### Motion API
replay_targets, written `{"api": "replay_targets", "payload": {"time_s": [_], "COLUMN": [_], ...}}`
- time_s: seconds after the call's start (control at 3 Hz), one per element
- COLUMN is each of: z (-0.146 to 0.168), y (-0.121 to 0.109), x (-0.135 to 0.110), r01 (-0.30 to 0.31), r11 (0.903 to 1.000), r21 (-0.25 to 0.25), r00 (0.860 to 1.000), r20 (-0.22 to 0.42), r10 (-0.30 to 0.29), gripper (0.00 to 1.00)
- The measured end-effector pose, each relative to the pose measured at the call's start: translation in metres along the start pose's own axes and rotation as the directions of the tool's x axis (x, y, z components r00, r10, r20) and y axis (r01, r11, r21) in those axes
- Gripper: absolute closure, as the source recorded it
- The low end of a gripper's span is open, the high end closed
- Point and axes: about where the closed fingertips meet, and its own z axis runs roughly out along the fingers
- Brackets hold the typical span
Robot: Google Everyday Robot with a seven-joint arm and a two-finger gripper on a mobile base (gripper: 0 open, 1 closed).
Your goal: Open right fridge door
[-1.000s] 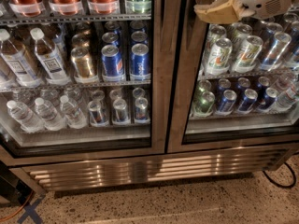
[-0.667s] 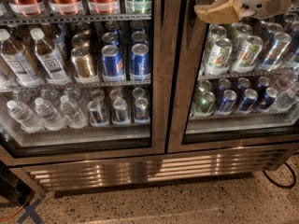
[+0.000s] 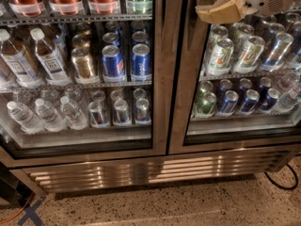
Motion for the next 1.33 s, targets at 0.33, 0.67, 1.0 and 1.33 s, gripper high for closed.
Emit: {"api": "replay_targets", "payload": {"time_s": [0.33, 0.67, 1.0, 1.33], "z": [0.0024, -0.0010, -0.0014, -0.0030], "y": [-0.0027, -0.0038, -0.0074, -0.0085], "x": [-0.0051, -0.0024, -0.0082, -0.0051], "r01": [0.012, 0.012, 0.030, 0.030], "r11": [0.9999, 0.9999, 0.9995, 0.9995], "r21": [-0.006, -0.006, -0.004, -0.004], "r00": [1.000, 1.000, 0.999, 0.999], "r20": [0.020, 0.020, 0.041, 0.041], "r10": [-0.012, -0.012, -0.030, -0.030], "gripper": [1.00, 1.00, 1.00, 1.00]}}
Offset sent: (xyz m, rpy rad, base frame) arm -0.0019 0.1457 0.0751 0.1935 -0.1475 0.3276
